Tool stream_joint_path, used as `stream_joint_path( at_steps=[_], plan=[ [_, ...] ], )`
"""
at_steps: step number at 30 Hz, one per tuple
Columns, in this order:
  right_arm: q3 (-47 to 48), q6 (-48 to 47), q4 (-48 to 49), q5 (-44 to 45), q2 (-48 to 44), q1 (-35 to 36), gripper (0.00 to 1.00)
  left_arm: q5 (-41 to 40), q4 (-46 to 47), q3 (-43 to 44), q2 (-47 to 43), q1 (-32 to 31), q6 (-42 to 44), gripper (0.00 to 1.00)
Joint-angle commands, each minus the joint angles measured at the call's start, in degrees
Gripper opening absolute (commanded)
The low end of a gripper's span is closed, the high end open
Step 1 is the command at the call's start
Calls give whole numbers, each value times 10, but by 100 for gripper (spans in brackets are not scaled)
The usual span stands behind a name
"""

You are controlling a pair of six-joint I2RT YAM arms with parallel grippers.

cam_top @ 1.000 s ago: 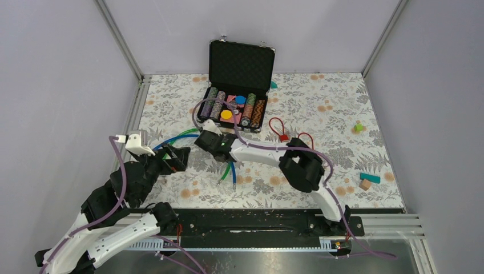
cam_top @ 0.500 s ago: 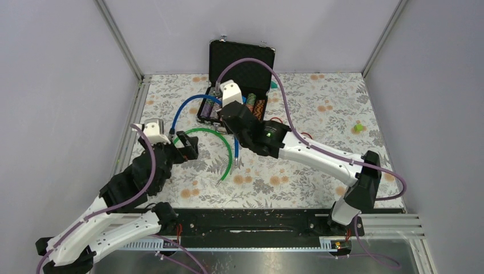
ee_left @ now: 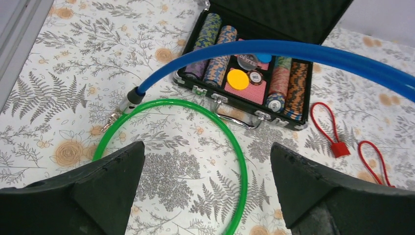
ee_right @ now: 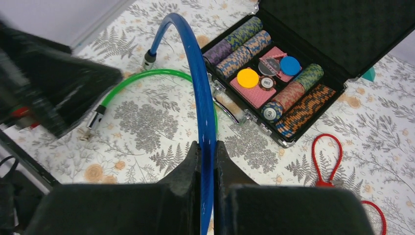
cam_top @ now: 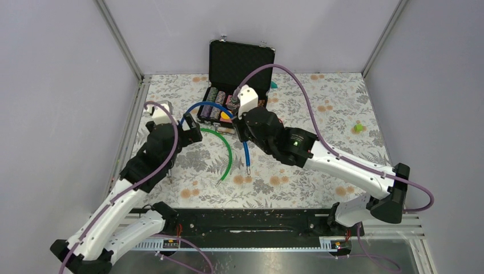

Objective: Lock with the key
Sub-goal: Pick up the lock from the center of the board.

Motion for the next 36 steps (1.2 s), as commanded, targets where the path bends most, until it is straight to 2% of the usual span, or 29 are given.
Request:
stream_joint_path(
  at_steps=[1,9,15,19,22,24,29,31,33,36],
  plan=[
    [-11,8,64,-48,-49,1,0,121,80,-2,41,64,47,99],
    [-31,33,55,-94,-93,1,0,66,191,-17,132,88,207,99],
    [-33,47,51,-114,-109,1,0,138,311,-62,159,103,254,97],
    [-34,52,48,-119,-117,1,0,163,378,-115,148,112,244,79],
    [-36,52,49,-119,-123,1,0,189,418,-148,135,113,231,61],
    [-36,51,49,-118,-127,1,0,193,434,-167,128,113,224,47],
    [-38,57,50,-119,-137,1,0,184,436,-167,119,113,216,25],
    [-41,59,48,-117,-140,2,0,181,419,-151,119,114,214,6],
    [-46,65,45,-112,-144,1,0,183,402,-138,117,113,212,0],
    [-53,74,33,-98,-150,1,0,196,389,-127,101,113,215,0]
  ],
)
